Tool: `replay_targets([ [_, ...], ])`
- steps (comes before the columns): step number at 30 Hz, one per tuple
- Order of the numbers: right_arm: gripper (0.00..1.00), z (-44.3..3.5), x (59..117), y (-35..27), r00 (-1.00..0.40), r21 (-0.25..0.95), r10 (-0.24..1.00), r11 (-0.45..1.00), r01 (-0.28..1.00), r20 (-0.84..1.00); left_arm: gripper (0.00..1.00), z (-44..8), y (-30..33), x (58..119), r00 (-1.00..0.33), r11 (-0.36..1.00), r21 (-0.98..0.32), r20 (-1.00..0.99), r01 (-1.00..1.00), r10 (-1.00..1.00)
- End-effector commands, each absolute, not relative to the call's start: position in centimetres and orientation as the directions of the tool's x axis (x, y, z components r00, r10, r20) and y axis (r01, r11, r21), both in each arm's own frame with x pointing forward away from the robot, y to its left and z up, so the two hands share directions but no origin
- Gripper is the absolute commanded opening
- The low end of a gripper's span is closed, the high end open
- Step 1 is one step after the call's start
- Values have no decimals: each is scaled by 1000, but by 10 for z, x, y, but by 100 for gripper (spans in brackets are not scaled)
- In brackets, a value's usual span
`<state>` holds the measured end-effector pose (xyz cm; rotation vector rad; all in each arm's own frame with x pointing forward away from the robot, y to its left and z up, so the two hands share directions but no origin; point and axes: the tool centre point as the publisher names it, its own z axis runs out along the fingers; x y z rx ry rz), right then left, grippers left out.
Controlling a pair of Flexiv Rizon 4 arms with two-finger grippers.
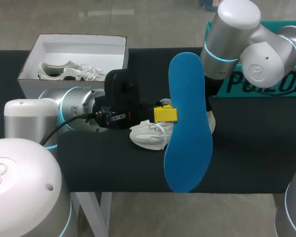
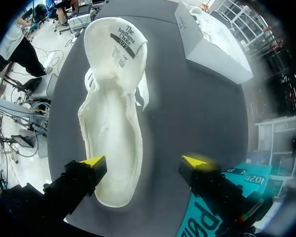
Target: Take the shoe out of the shoebox, open the shoe tongue, remove and reinsert the insole, then place the shoe into the shoebox
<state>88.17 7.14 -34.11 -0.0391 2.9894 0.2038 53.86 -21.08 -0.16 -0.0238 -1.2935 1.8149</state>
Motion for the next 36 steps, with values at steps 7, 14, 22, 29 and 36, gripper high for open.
replay_targets([
  [7,100,-375,905,111,-990,145,-35,988,-55,-138,0,-2,-211,538,-612,-70,-770,445,-635,654],
  [14,29,-386,901,110,-996,150,-22,988,-34,-82,0,-2,-211,538,-612,-70,-770,445,-635,654],
  [22,0,-386,901,110,-996,150,-22,988,-34,-82,0,-2,-211,538,-612,-70,-770,445,-635,654],
  [29,0,-383,896,108,-995,127,51,991,40,-80,0,-2,-211,538,-612,-70,-770,445,-635,654],
  [36,0,-356,875,104,-857,48,495,868,494,-140,0,-2,-211,538,-612,-70,-770,445,-635,654],
])
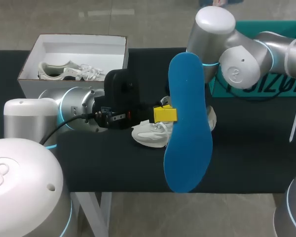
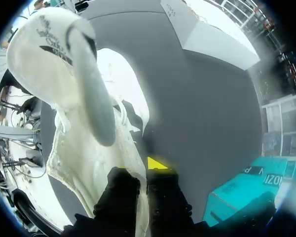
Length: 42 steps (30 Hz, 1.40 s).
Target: Take the shoe out of the shoebox, open the shoe tongue, remove and reinsert the insole, then place the shoe into the shoebox
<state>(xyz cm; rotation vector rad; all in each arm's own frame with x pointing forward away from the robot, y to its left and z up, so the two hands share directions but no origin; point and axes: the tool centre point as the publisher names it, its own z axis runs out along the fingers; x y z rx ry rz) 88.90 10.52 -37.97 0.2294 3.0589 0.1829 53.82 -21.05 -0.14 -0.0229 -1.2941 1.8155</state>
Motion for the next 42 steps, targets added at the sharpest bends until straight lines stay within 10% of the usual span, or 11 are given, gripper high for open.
replay_targets([
  [1,0,-353,874,102,-791,25,589,804,594,-165,0,-2,-211,538,-612,-70,-770,445,-635,654],
  [8,0,-334,868,89,-363,158,929,371,915,-75,0,-2,-211,538,-612,-70,-770,445,-635,654],
  [22,0,-341,869,87,156,150,975,-179,972,156,0,-2,-211,538,-612,-70,-770,445,-635,654],
  [42,0,-353,887,107,81,222,972,-131,966,220,0,-2,-211,538,-612,-70,-770,445,-635,654],
])
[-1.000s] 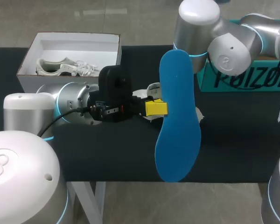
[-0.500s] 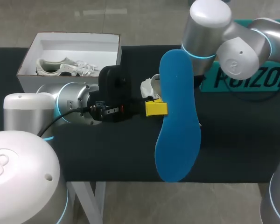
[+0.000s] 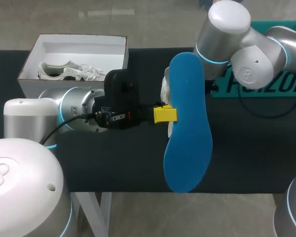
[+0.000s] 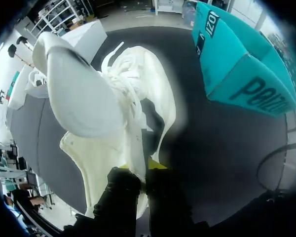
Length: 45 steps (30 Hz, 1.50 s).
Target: Take the shoe out of the shoebox, open the shoe tongue, remove and reinsert the insole, then place the shoe into the shoebox
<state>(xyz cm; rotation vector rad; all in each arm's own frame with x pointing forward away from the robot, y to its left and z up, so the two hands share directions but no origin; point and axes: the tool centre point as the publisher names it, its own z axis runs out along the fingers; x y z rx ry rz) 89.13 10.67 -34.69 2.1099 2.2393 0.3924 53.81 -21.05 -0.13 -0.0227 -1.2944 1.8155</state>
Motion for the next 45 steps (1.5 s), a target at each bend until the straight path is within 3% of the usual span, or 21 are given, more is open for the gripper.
replay_targets([
  [1,0,-353,887,109,56,237,972,-112,965,229,0,-2,-211,538,-612,-70,-770,445,-635,654],
  [10,0,-361,878,112,-96,249,962,31,968,255,0,-2,-211,538,-612,-70,-770,445,-635,654],
  [24,0,-383,886,113,-213,229,941,154,961,262,0,-2,-211,538,-612,-70,-770,445,-635,654],
  [25,23,-385,885,112,-215,218,944,161,963,252,0,-2,-211,538,-612,-70,-770,445,-635,654],
  [26,100,-385,885,111,-224,216,945,174,961,238,0,-2,-211,538,-612,-70,-770,445,-635,654],
  [31,100,-368,884,102,-212,193,954,171,966,213,0,-2,-211,538,-612,-70,-770,445,-635,654],
  [34,100,-347,884,92,-136,212,927,63,975,348,0,-2,-211,538,-612,-70,-770,445,-635,654],
  [45,100,-332,887,90,-176,250,925,92,964,338,0,-2,-211,538,-612,-70,-770,445,-635,654],
])
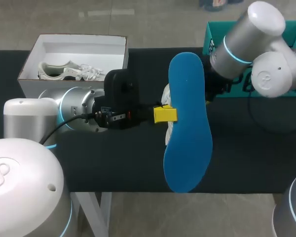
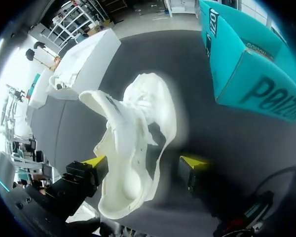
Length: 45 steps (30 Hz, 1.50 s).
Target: Take the shoe out of the shoebox, open the shoe tongue, remove and reinsert the insole, then place the shoe into the shoebox
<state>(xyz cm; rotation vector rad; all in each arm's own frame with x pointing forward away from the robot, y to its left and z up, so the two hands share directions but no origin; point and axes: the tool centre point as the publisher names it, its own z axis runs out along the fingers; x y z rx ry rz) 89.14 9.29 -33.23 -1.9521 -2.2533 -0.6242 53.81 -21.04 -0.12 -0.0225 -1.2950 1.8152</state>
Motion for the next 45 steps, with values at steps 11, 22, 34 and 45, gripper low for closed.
replay_targets([
  [11,100,-332,887,90,-176,250,925,92,964,338,0,-2,-211,538,-612,-70,-770,445,-635,654],
  [22,100,-242,884,28,-97,69,701,68,995,707,0,-2,-211,538,-612,-70,-770,445,-635,654],
  [34,100,-157,892,13,5,-8,522,4,1000,853,0,-2,-211,538,-612,-70,-770,445,-635,654],
  [45,100,-150,892,12,31,-38,509,4,999,860,0,-2,-211,538,-612,-70,-770,445,-635,654],
])
